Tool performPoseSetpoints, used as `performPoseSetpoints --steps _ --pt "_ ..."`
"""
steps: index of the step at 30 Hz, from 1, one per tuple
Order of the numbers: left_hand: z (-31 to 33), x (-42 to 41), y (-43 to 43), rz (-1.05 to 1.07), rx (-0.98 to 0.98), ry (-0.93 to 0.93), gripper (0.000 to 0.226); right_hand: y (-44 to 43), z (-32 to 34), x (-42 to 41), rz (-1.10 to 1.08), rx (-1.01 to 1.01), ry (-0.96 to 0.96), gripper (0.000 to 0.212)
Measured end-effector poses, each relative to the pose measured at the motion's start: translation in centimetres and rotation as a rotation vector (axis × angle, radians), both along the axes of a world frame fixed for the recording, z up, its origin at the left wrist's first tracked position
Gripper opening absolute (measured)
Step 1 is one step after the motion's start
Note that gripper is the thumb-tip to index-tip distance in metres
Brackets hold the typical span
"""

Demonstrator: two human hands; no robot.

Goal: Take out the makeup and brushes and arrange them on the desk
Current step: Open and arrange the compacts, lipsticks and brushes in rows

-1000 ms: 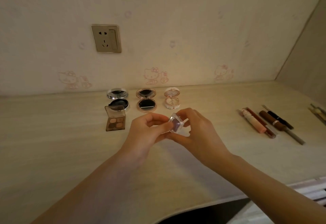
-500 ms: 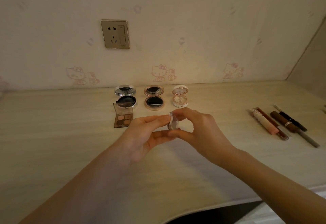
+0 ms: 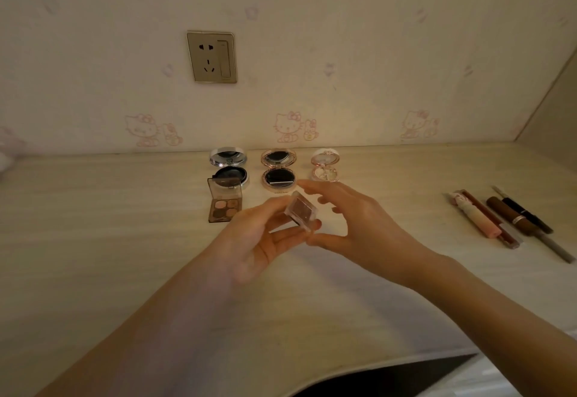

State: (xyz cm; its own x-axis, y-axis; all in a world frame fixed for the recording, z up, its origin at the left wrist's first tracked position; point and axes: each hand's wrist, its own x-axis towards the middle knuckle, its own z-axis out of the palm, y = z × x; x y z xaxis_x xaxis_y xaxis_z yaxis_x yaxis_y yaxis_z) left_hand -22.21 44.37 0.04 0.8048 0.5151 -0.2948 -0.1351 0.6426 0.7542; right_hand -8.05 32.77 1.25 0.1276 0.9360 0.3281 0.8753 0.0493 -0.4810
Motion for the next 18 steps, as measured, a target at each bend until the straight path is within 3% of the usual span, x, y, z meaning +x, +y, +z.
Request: performPoseSetpoints --steps 5,11,16,18 --pt "-0.04 -0.13 0.13 -0.011 0.028 0.013 0.03 0.22 0.14 0.15 0.032 0.011 -0.044 0.044" --pt "-0.16 -0.25 -0.24 -0.034 0.098 -0.018 0.036 0.24 -0.25 -0.2 -0.033 0.04 -0.013 0.036" --pt "-0.13 -0.62 -0.19 -0.093 0.122 -0.073 0.033 0.3 -0.06 -0.58 -0.11 0.047 0.184 0.025" --pt "-0.08 -0.67 -0.08 -0.08 0.141 -0.052 0.033 0.11 -0.03 -0.78 -0.117 0.034 0.174 0.029"
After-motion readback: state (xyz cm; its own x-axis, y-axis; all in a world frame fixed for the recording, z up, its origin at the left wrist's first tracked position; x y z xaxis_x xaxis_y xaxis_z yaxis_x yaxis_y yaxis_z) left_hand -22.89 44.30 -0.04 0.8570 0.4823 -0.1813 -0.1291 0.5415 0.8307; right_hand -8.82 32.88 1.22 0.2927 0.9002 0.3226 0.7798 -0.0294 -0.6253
